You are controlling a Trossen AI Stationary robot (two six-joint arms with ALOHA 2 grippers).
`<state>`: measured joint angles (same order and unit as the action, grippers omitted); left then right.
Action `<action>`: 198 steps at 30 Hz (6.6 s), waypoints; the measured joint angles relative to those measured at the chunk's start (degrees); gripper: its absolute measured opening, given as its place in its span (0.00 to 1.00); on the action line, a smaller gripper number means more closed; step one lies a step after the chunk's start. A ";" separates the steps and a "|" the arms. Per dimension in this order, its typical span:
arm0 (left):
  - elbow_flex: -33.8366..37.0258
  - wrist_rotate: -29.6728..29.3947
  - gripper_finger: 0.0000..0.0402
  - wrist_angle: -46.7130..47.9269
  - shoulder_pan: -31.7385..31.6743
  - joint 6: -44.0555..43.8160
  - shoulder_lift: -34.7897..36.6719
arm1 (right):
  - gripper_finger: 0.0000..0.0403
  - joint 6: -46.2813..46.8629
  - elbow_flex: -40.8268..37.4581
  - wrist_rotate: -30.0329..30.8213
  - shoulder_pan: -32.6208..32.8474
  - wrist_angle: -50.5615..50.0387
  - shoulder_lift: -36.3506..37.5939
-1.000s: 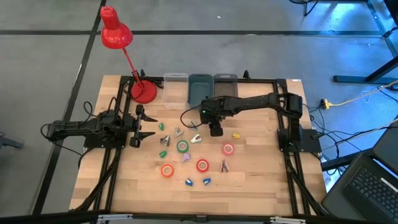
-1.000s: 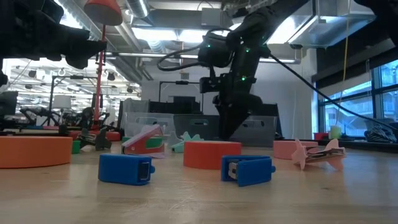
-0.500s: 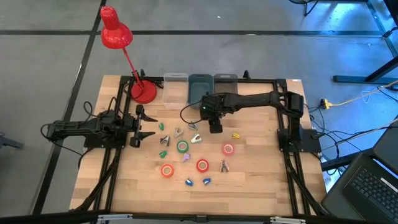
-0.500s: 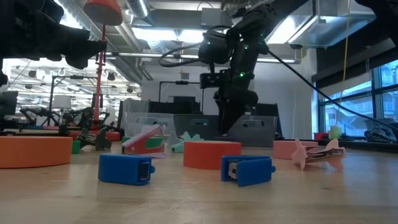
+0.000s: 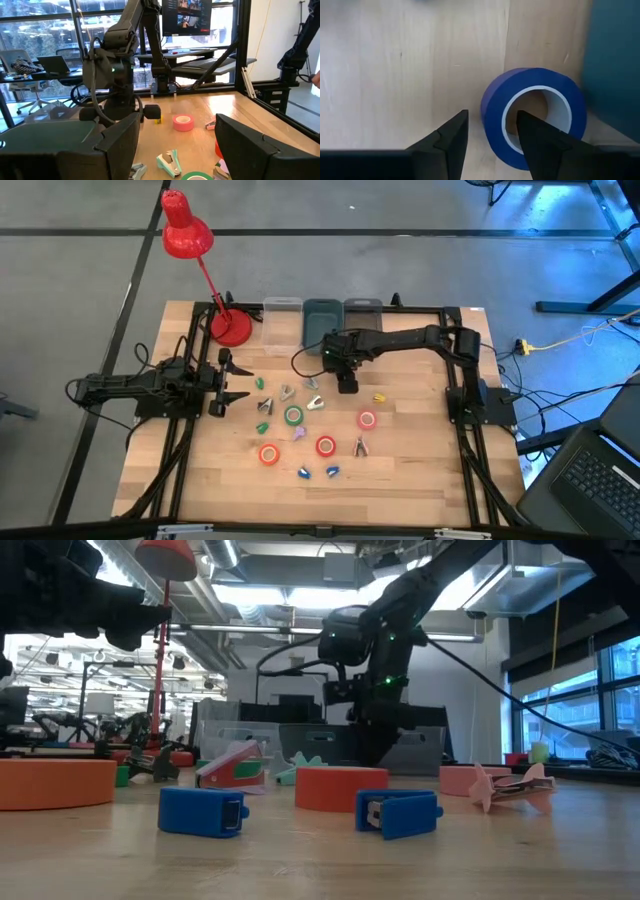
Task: Pick and place Stapler, Stapler remover, tape
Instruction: Put the purple tape into the black bin, then put the yellow stapler into the blue bin
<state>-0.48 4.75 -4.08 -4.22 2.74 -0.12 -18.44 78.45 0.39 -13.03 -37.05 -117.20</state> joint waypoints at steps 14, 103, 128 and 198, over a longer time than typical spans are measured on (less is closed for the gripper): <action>0.01 0.00 0.62 -0.02 0.00 -0.01 -0.02 | 0.10 2.85 5.07 2.67 4.32 -7.21 -0.42; 0.01 0.00 0.62 0.00 -0.01 0.00 -0.02 | 0.46 10.52 20.49 -16.99 -13.36 -38.21 13.18; 0.00 0.01 0.62 0.00 0.00 -0.02 -0.02 | 0.39 33.03 -19.54 2.62 16.64 -17.30 32.23; 0.00 0.00 0.62 -0.20 -0.01 -0.01 -0.02 | 0.15 29.50 -30.04 -1.49 12.75 6.54 29.50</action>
<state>-0.48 4.75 -4.27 -4.23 2.73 -0.14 11.06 48.41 -1.10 -0.28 -30.50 -87.70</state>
